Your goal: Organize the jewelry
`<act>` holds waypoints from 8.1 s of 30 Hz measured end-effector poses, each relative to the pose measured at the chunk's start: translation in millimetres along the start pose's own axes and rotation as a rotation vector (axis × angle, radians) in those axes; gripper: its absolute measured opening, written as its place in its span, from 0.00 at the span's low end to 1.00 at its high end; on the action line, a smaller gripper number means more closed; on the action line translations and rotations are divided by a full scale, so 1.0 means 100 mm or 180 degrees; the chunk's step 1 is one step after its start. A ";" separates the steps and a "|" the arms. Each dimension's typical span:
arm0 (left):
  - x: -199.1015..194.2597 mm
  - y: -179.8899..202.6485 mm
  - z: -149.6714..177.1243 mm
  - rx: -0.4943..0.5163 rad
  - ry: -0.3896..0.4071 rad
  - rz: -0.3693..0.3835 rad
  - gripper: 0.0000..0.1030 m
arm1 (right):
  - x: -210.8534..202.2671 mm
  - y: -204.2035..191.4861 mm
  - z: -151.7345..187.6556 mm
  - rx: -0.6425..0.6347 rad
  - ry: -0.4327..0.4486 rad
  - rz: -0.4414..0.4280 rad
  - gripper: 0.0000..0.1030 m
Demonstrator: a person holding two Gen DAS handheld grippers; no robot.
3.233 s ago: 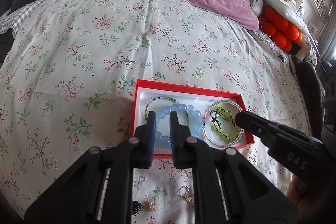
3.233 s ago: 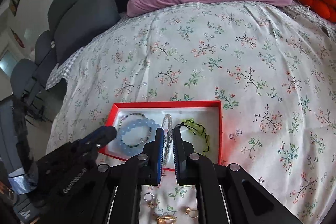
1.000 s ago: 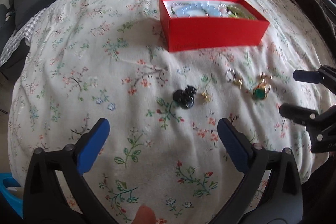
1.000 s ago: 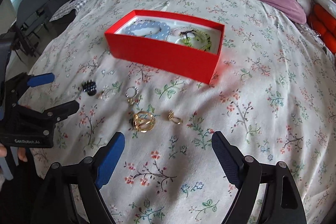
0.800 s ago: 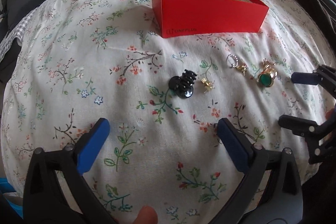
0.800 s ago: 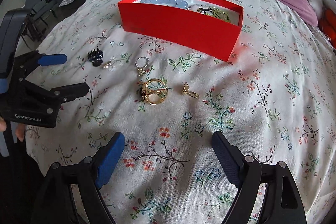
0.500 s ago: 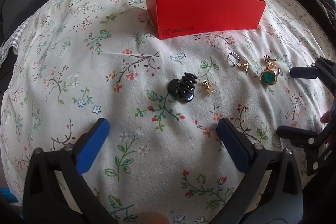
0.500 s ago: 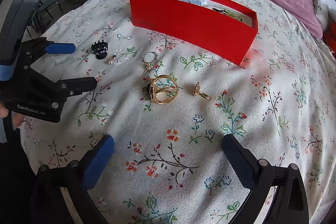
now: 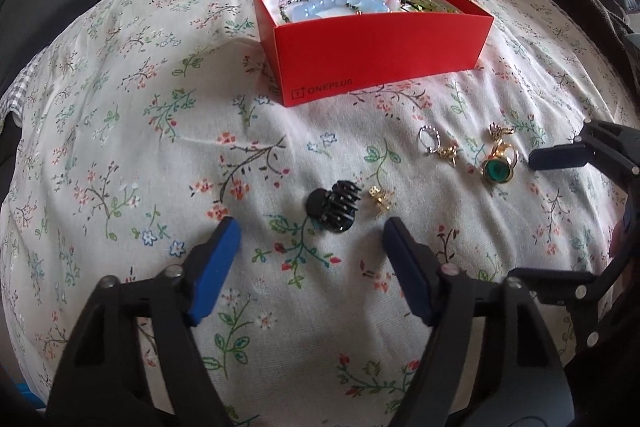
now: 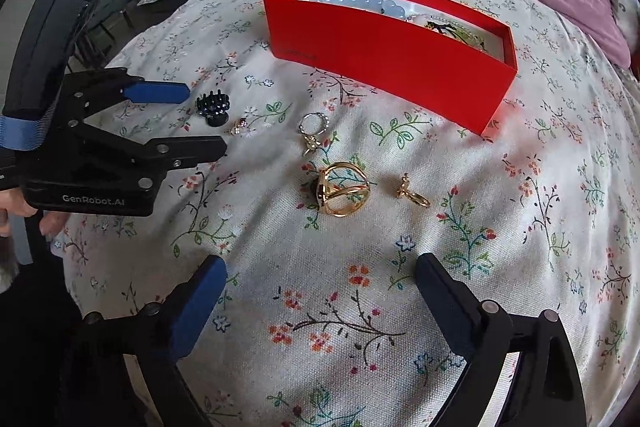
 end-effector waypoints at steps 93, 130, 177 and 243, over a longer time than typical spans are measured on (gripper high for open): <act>0.06 -0.06 -1.24 -0.0886 0.0205 0.0024 0.26 | -0.25 0.96 -1.34 0.0994 0.0443 0.0380 0.30; -0.25 -0.15 -0.97 -0.0947 0.0068 -0.0241 0.71 | -0.56 1.04 -1.24 0.1122 0.0545 0.0467 0.65; -0.12 0.14 0.03 -0.0443 -0.0437 0.0207 0.81 | -0.29 0.52 -0.19 0.0566 -0.0182 0.0337 0.79; 0.09 0.57 -0.37 0.0441 -0.0155 0.0378 0.15 | 0.04 0.48 -0.30 0.0142 -0.0104 0.0225 0.37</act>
Point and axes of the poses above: each gripper's, at about its wrist camera, not at the fingertips, and x roughly the way its jaws point, y to its right, z to its underside, the point moved 8 cm from there along x, roughly the way its jaws point, and after that the axes turned 1 degree about x, right-handed, at the moved point
